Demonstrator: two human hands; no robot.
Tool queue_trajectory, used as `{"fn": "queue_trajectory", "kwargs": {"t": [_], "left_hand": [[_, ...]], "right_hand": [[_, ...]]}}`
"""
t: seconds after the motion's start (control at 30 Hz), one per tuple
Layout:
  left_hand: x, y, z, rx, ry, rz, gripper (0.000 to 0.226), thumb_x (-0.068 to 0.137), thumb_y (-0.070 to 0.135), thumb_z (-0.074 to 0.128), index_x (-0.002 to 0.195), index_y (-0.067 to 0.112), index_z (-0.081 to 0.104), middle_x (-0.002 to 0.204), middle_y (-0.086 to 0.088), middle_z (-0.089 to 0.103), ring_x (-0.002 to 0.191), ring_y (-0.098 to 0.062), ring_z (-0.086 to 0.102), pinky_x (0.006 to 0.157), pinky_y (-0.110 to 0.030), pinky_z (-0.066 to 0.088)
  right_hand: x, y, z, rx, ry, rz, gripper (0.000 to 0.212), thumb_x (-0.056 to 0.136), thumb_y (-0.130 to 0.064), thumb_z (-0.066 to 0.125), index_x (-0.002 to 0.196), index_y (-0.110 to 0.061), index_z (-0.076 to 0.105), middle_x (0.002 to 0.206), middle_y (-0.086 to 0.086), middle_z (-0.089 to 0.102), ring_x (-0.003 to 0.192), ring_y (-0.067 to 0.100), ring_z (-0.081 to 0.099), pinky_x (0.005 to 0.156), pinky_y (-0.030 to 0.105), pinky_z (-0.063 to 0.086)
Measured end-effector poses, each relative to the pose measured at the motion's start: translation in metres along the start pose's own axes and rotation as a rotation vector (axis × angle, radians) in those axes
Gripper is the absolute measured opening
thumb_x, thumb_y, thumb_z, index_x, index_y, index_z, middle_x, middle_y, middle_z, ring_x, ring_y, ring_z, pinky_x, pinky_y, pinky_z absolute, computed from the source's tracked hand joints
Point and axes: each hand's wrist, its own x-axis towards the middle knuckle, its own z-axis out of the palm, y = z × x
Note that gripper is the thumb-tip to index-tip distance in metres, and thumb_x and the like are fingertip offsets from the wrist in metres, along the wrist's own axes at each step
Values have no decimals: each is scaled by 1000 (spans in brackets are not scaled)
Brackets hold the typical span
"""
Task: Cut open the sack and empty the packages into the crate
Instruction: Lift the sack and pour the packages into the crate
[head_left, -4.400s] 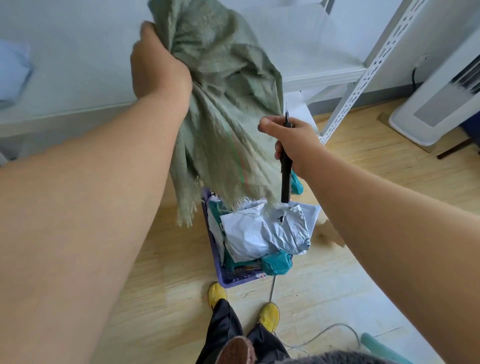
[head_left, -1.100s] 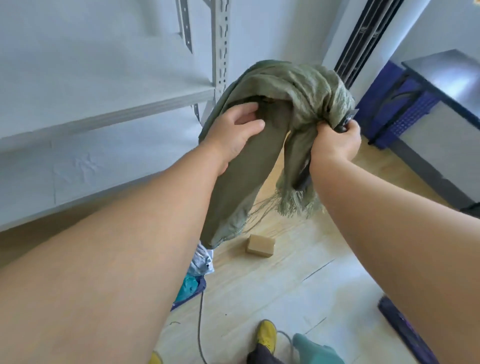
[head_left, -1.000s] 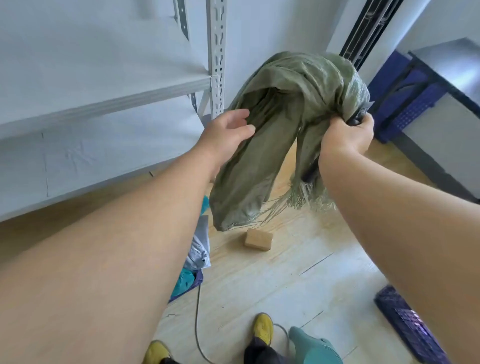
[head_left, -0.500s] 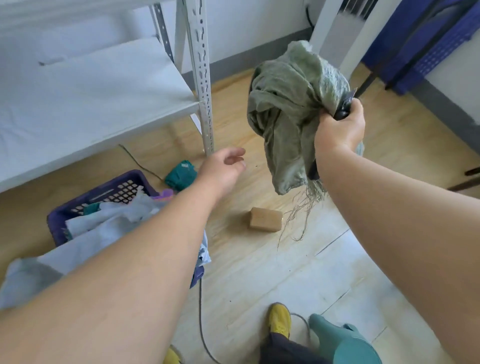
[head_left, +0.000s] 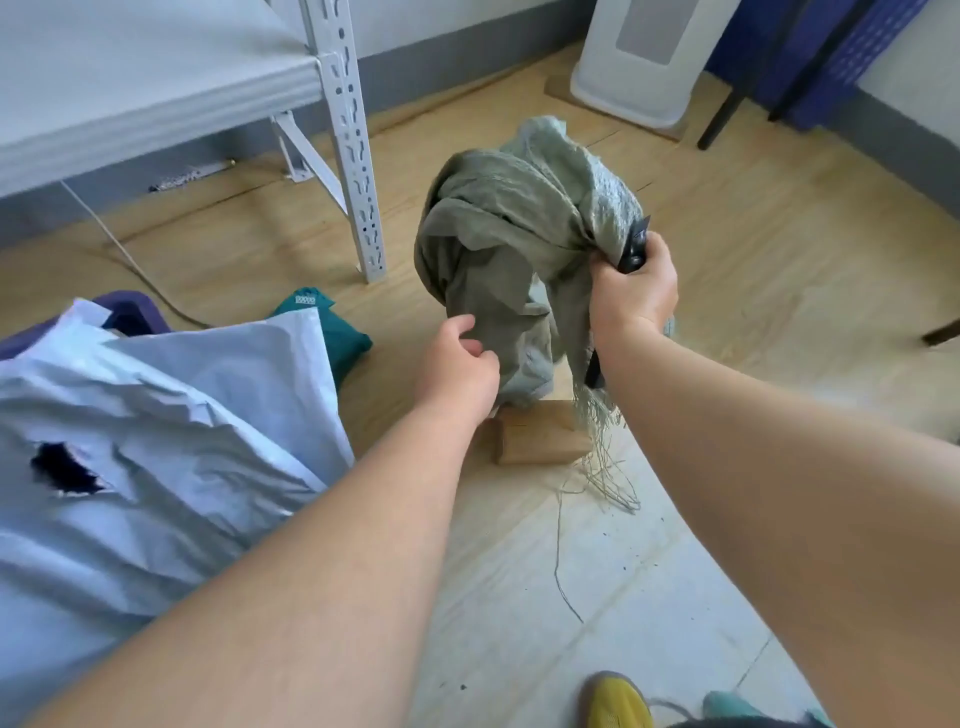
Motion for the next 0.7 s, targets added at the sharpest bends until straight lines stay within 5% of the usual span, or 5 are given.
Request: {"fn": "queue_trajectory", "kwargs": {"t": [0.3, 0.43, 0.53, 0.6, 0.7], "left_hand": [[29, -30, 18, -32, 38, 147, 51, 92, 16, 51, 139, 30, 39, 111, 11, 55, 83, -7, 54, 57, -16, 36], [28, -35, 14, -27, 79, 125, 50, 93, 17, 51, 139, 31, 39, 109, 13, 54, 74, 2, 49, 53, -15, 34], [34, -41, 19, -13, 112, 97, 46, 94, 18, 50, 138, 31, 41, 107, 13, 53, 75, -1, 50, 53, -16, 36], [36, -50, 27, 27, 114, 77, 44, 94, 18, 50, 136, 30, 44, 112, 11, 56, 77, -2, 51, 54, -15, 35], [34, -71, 38, 92, 73, 36, 42, 93, 16, 52, 133, 27, 48, 119, 7, 59, 86, -9, 56, 59, -16, 41]], "right_hand": [[-3, 59, 55, 93, -56, -27, 8, 79, -16, 62, 83, -22, 57, 70, -12, 58, 72, 16, 53, 69, 30, 47], [10, 43, 60, 44, -82, -124, 13, 79, -12, 56, 89, -20, 59, 93, -4, 62, 78, 15, 51, 73, 31, 45], [33, 27, 57, -136, -29, -403, 38, 79, -7, 58, 113, -24, 59, 125, -6, 53, 90, 8, 46, 76, 19, 34], [43, 35, 60, -358, -169, -537, 57, 83, -8, 63, 134, -29, 49, 143, -9, 42, 108, 12, 51, 82, 21, 35], [46, 79, 64, -734, -354, -340, 76, 84, -9, 70, 147, -24, 30, 151, 4, 34, 118, 28, 54, 77, 35, 42]]}}
